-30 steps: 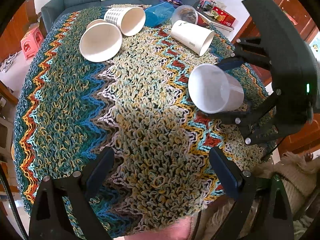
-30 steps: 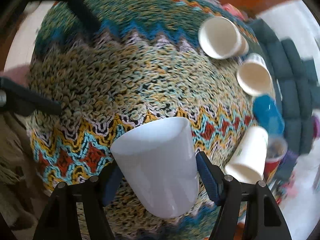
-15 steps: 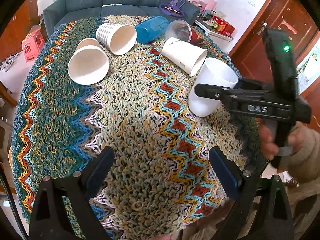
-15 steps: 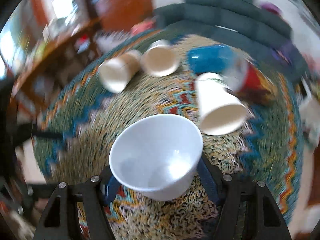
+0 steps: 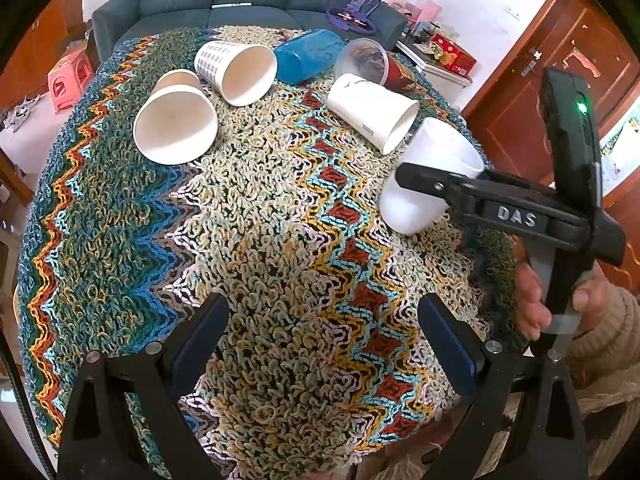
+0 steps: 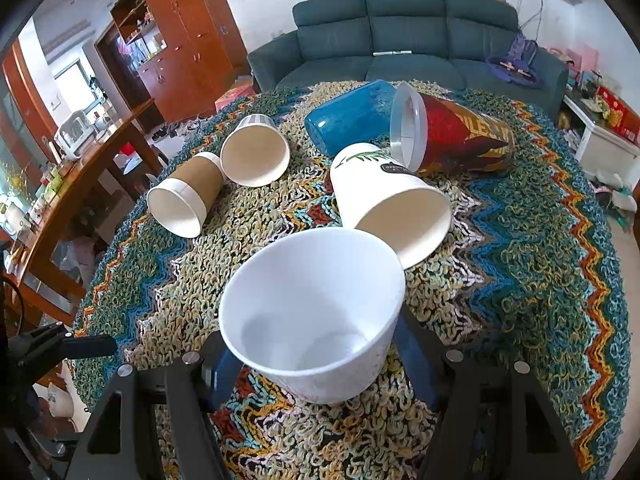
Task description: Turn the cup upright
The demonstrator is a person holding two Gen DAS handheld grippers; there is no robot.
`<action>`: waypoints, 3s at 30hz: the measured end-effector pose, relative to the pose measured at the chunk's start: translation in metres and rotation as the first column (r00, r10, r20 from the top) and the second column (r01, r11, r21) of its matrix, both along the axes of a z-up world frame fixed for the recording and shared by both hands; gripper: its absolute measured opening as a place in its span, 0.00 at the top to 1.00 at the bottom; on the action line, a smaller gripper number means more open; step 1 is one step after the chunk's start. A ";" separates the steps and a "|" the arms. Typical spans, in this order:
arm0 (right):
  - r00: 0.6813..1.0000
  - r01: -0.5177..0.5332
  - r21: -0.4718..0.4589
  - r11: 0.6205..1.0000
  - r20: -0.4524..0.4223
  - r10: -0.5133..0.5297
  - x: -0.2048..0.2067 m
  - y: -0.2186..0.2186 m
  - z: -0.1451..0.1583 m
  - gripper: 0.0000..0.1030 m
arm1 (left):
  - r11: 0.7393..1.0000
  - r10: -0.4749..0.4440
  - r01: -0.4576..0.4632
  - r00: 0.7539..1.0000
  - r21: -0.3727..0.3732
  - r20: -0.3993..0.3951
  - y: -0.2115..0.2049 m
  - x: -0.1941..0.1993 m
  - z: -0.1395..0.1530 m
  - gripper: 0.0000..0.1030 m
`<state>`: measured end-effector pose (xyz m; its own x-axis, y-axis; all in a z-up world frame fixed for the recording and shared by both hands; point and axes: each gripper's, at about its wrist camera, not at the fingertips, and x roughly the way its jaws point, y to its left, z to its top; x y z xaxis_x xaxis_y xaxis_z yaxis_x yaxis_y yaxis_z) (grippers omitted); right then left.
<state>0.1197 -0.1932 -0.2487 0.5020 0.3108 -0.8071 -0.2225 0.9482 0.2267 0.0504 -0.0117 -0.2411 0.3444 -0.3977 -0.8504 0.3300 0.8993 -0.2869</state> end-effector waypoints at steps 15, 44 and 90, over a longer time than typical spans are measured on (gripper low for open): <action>1.000 -0.020 -0.070 0.997 -0.006 0.019 -0.019 0.008 0.000 0.32 | 0.998 0.064 -0.064 0.998 -0.024 0.006 -0.002 0.006 0.012 0.06; 0.990 0.132 -0.116 0.984 0.057 -0.126 -0.076 -0.023 0.092 0.24 | 0.996 0.081 -0.073 0.983 -0.051 0.168 -0.034 -0.020 0.118 0.06; 0.932 0.343 -0.164 0.925 0.179 -0.314 -0.125 -0.034 0.191 0.22 | 0.941 0.278 -0.324 0.904 0.098 0.324 -0.047 -0.051 0.178 0.06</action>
<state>-0.0056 -0.2274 -0.0581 0.6668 -0.0432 -0.7440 0.0918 0.9955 0.0245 -0.0009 -0.0588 -0.0628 0.6767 -0.1143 -0.7273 0.0870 0.9934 -0.0751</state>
